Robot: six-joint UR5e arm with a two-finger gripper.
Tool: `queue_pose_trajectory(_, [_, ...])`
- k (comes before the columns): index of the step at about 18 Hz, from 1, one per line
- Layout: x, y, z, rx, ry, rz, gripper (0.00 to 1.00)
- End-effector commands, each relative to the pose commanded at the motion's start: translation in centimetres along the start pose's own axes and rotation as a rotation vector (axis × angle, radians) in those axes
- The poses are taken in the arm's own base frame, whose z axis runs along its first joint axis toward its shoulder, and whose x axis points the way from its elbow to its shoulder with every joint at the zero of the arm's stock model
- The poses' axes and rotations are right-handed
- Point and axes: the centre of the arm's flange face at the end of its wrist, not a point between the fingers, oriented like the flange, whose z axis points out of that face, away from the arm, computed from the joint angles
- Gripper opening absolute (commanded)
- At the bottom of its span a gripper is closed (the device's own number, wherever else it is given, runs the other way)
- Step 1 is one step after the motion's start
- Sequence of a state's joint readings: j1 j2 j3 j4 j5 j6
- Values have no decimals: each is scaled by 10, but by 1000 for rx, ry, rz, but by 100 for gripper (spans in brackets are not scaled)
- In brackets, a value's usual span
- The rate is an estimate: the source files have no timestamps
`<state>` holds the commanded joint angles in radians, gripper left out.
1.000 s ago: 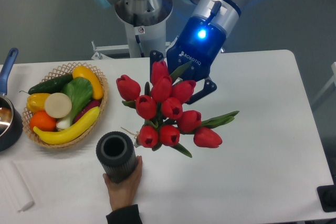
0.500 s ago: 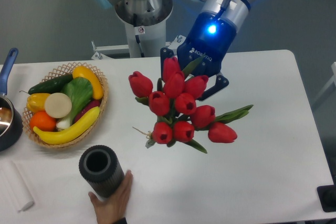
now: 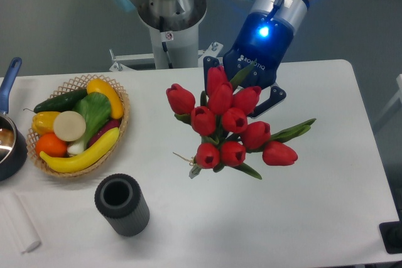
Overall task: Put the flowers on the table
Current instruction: 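Move the gripper with the tulips away from the vase and lower them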
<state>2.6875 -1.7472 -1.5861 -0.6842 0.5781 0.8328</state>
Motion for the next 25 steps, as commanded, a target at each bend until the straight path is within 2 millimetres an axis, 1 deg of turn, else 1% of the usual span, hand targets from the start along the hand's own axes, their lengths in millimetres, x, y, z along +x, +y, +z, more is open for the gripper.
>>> queue_pose_trajectory(2, [-6, 9, 2, -52, -40, 36, 30])
queue_pose_trajectory(4, [-8, 23, 6, -106, -64, 70, 30])
queue_pose_trajectory(7, [-10, 36, 8, -161, -83, 138, 30])
queue_pose_trajectory(10, [-11, 55, 12, -239, -103, 188, 30])
queue_pose_trajectory(14, [-5, 86, 18, -312, -89, 241, 30])
queue_pose_trajectory(16, [-2, 112, 20, -417, -91, 298, 29])
queue_pose_trajectory(18, [0, 134, 21, -522, -91, 357, 30])
queue_pose_trajectory(20, [3, 148, 22, -596, -78, 389, 29])
queue_pose_trajectory(22, [3, 159, 23, -656, -54, 424, 29])
queue_pose_trajectory(24, [4, 170, 22, -733, -18, 465, 33])
queue_pose_trajectory(25, [3, 176, 21, -774, -5, 488, 33])
